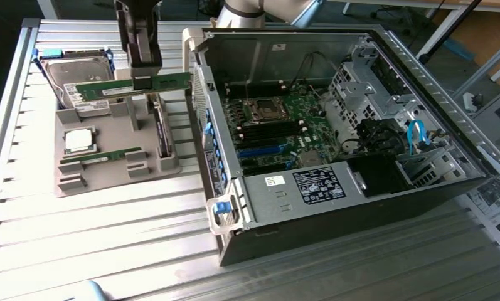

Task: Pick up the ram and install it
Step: 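Pick up the ram and move it above insertion slot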

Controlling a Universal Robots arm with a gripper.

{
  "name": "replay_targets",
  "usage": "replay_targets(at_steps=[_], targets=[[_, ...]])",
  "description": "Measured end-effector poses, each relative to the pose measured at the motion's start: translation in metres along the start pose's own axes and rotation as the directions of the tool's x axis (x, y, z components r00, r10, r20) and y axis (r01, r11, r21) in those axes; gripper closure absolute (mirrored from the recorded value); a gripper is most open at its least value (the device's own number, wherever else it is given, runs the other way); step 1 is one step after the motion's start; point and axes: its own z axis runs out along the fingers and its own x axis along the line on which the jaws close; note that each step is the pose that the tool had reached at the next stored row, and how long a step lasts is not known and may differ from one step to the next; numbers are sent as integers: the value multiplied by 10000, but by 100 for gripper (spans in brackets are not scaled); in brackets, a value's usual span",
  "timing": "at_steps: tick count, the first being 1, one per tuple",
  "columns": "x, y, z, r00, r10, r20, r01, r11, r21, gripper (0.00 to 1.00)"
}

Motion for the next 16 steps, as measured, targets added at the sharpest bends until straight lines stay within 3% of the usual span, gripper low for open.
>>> replay_targets(at_steps=[16], targets=[[18, -194, -9, 10000, 1, -19, -1, 10000, -2, 87]])
